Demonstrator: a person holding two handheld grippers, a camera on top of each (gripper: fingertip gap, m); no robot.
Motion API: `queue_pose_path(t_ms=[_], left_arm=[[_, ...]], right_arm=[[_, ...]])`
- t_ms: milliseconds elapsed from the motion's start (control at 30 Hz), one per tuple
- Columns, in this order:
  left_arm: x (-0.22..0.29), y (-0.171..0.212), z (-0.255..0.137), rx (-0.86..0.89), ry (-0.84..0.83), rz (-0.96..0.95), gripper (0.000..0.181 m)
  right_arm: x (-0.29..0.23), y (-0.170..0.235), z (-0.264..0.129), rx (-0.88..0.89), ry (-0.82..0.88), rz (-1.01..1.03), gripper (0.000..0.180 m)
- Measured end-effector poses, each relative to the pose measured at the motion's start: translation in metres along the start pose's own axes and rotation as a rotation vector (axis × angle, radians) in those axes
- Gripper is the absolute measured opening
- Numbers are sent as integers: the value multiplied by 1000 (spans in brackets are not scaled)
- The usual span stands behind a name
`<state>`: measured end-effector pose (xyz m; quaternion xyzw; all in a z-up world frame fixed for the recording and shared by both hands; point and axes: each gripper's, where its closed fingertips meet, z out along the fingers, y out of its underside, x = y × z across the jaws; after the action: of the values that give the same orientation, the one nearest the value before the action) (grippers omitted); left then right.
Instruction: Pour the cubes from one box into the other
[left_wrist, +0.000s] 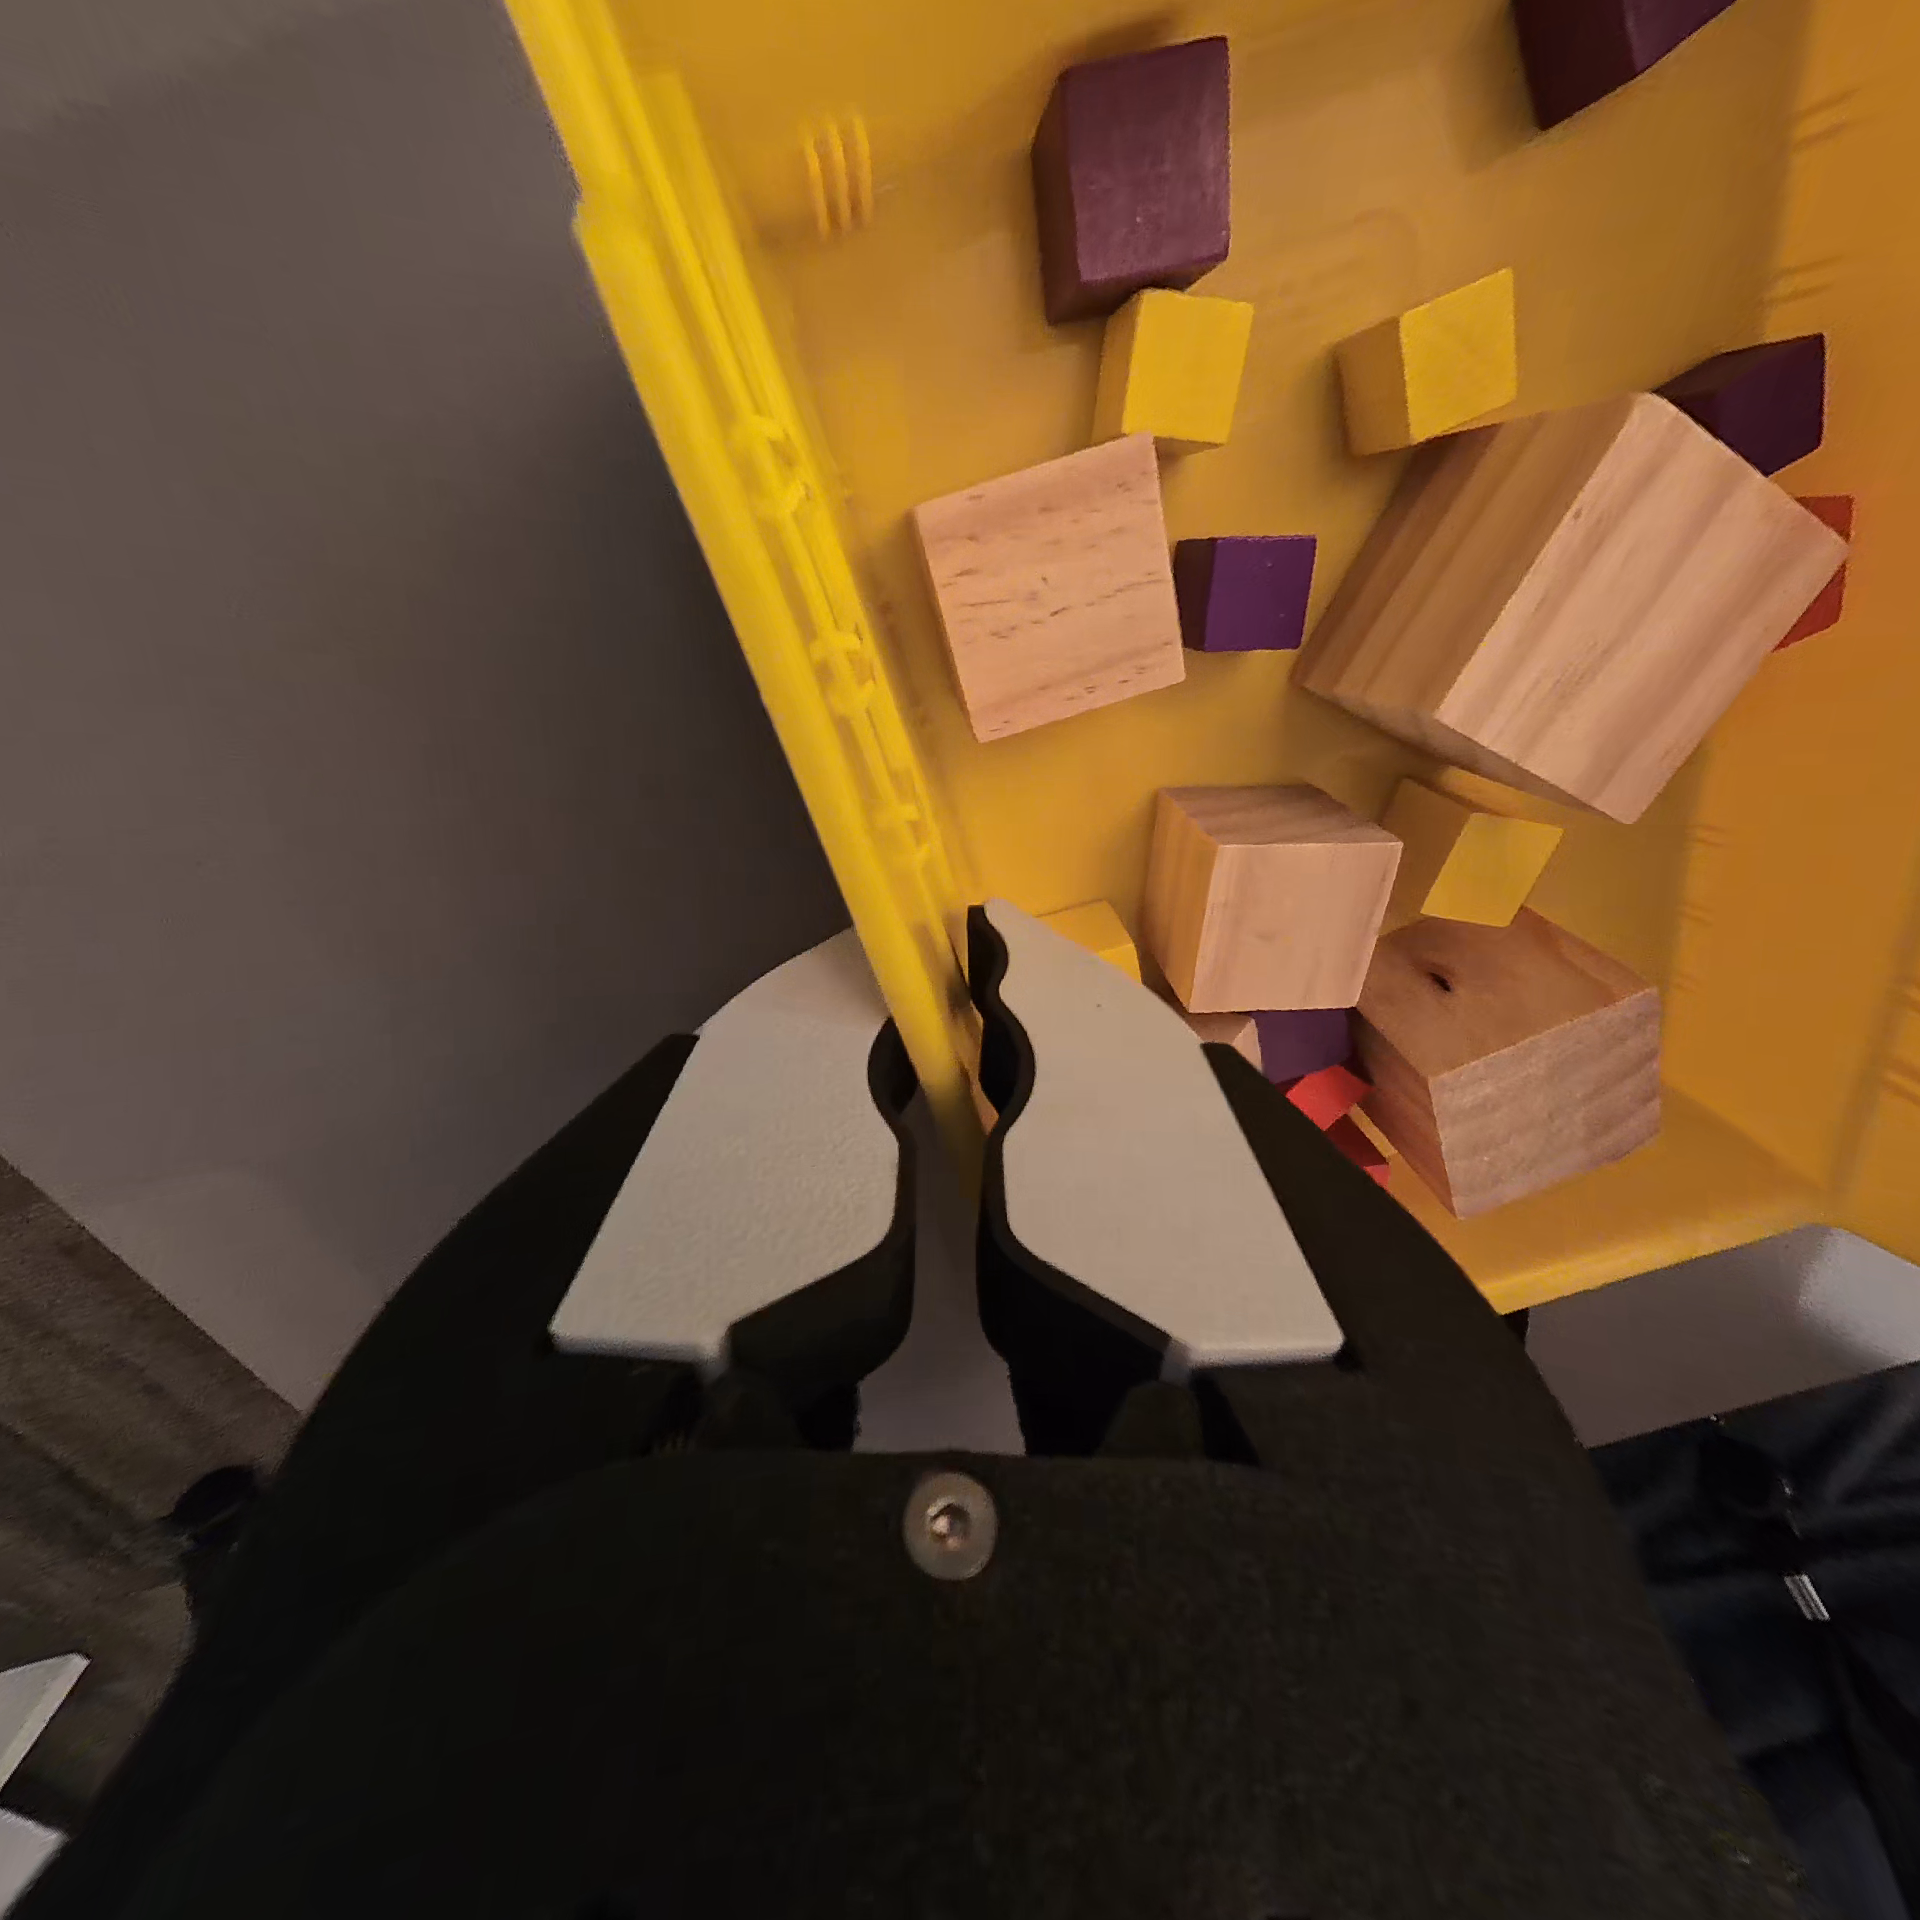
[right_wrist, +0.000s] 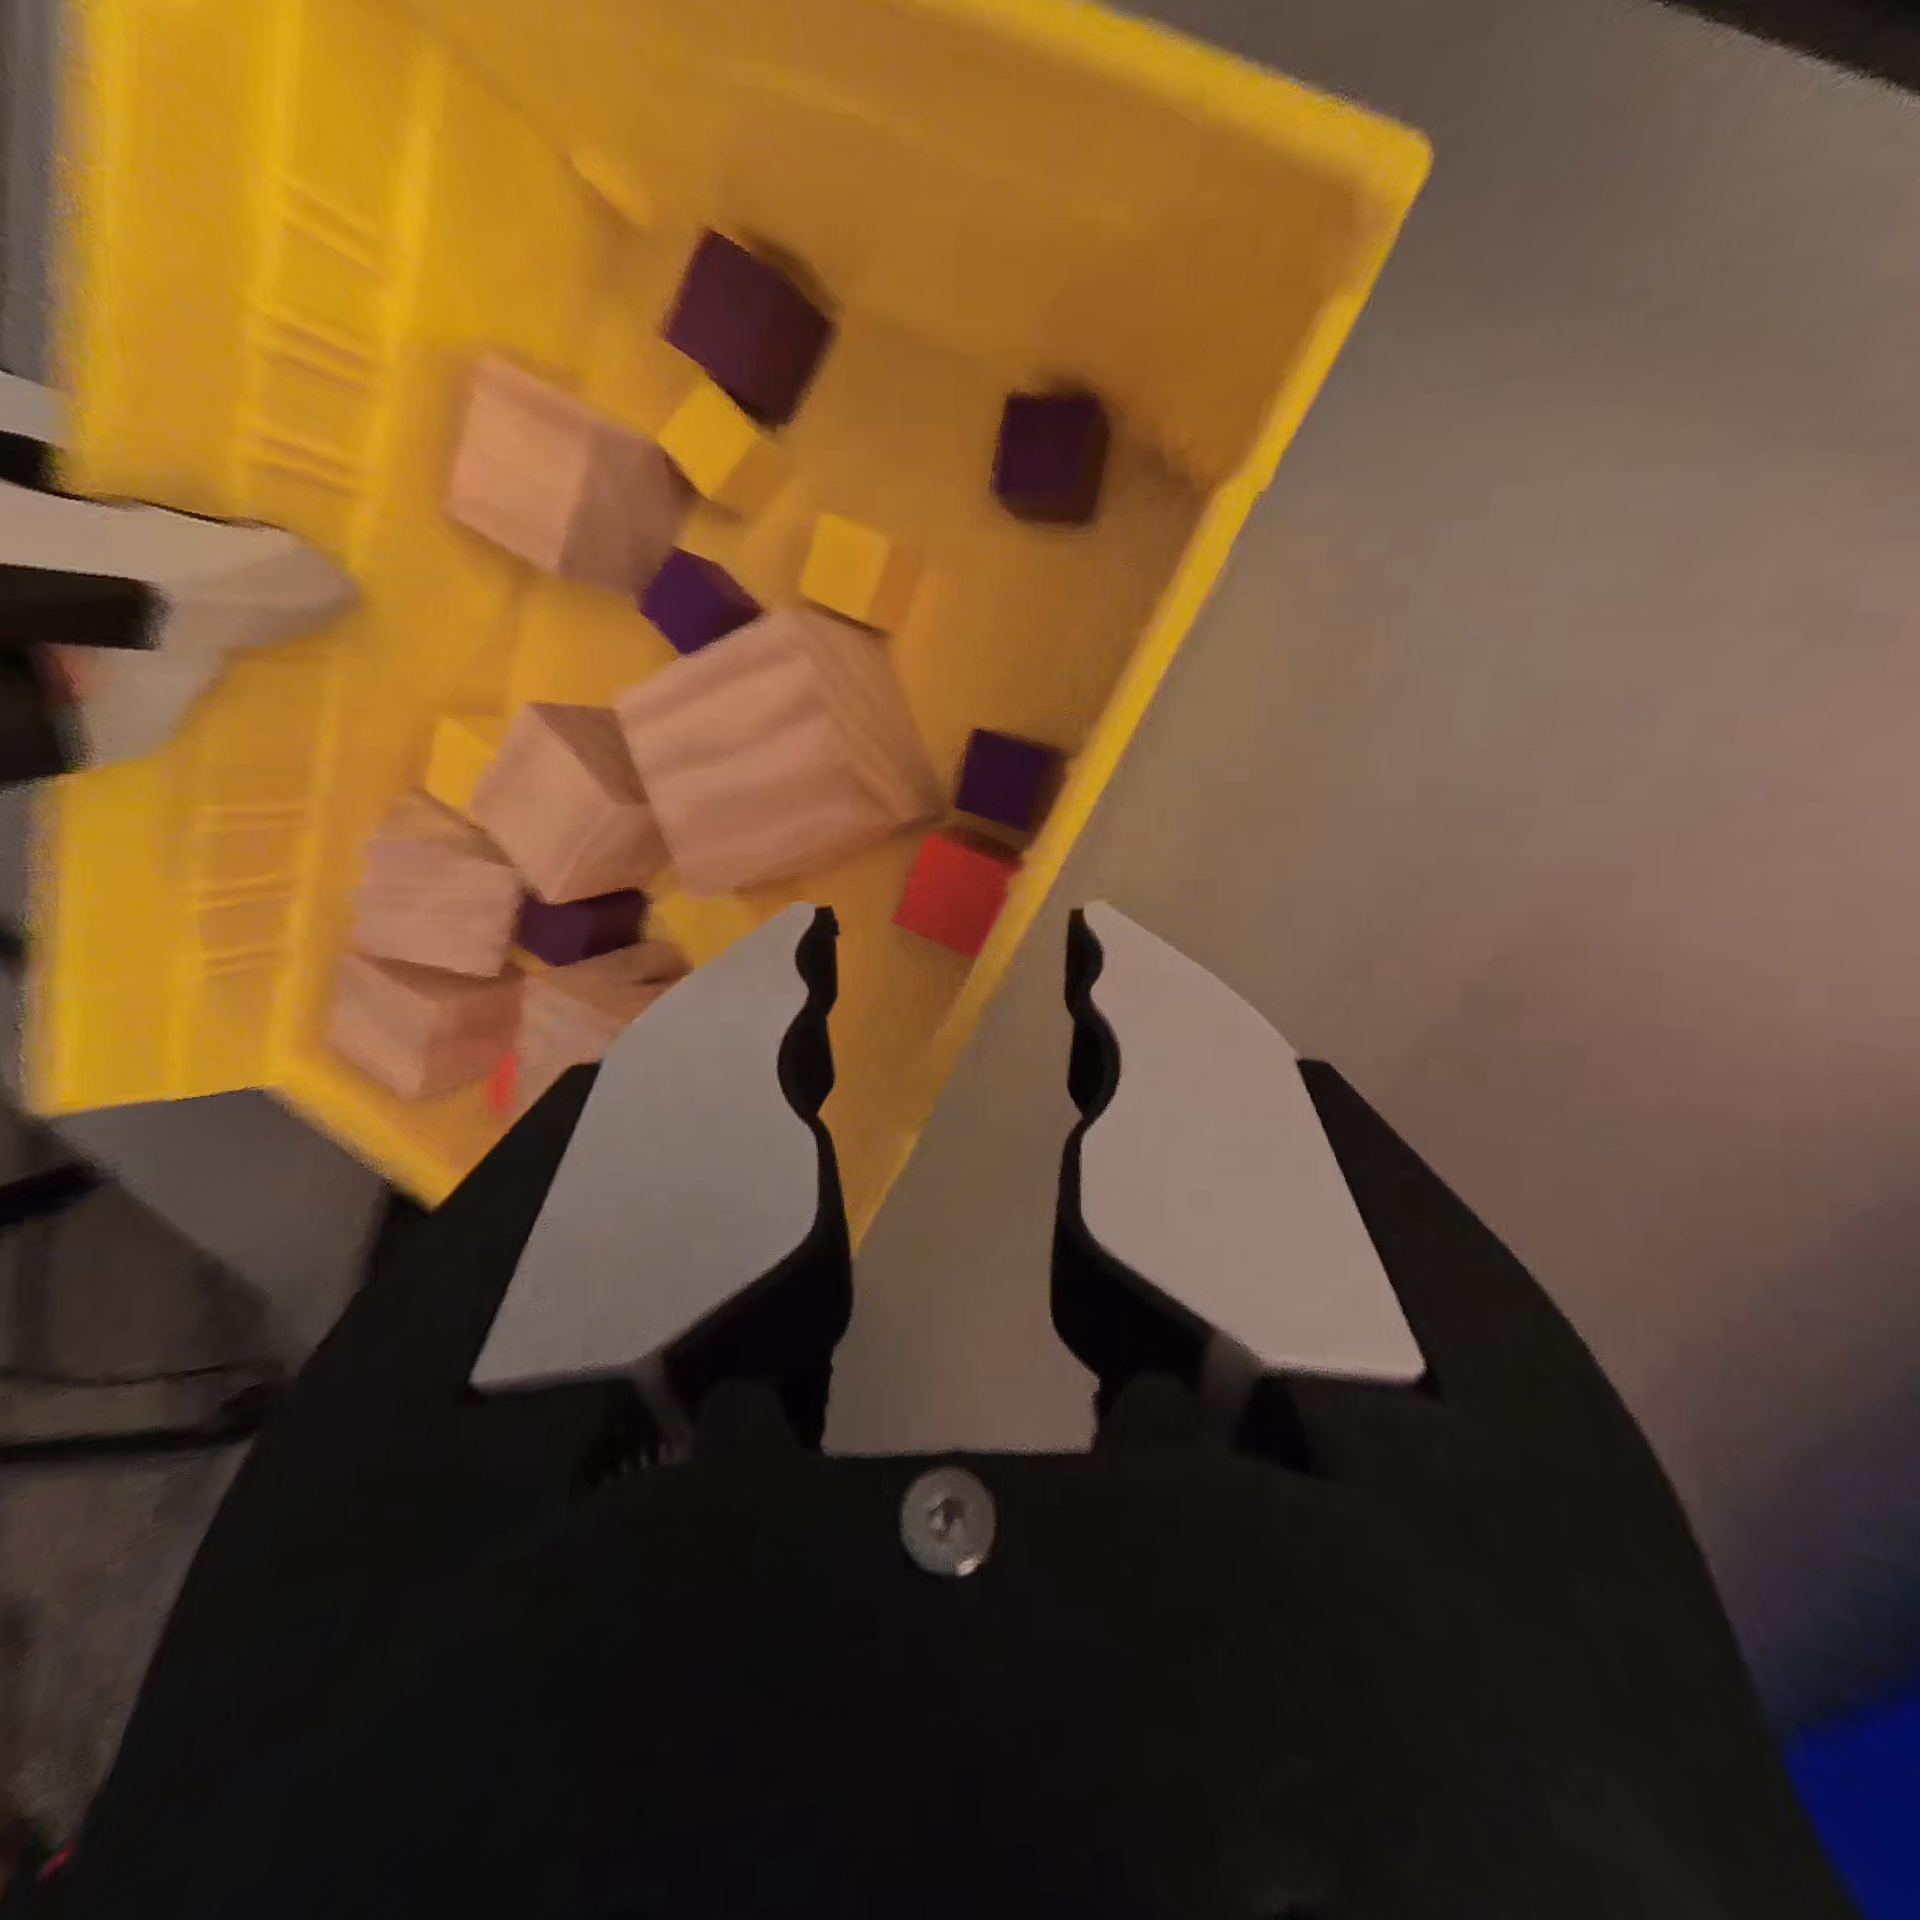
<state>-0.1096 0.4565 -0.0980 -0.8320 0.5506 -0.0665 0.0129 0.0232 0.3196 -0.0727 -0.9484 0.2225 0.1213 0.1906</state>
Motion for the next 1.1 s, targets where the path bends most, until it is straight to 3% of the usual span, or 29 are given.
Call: queue_pose_path(t_ms=[67,200,333,733,900,1100], left_arm=[[1,-1,1,1,28,-15,6],[1,-1,5,-2,72,-45,7],[1,0,6,-7,53,-45,6],[13,4,1,-105,-17,-48,5],[49,-14,-25,-139,-64,-8,6],[135,-79,-92,-35,-82,77,6]], right_arm=[[16,6,10,-42,180,-48,50],[18,20,29,-152,219,-1,40],[14,22,39,-188,194,68,12],[23,21,39,-219,147,116,6],[46,18,1,-214,129,109,5],[107,4,-105,-116,165,133,6]])
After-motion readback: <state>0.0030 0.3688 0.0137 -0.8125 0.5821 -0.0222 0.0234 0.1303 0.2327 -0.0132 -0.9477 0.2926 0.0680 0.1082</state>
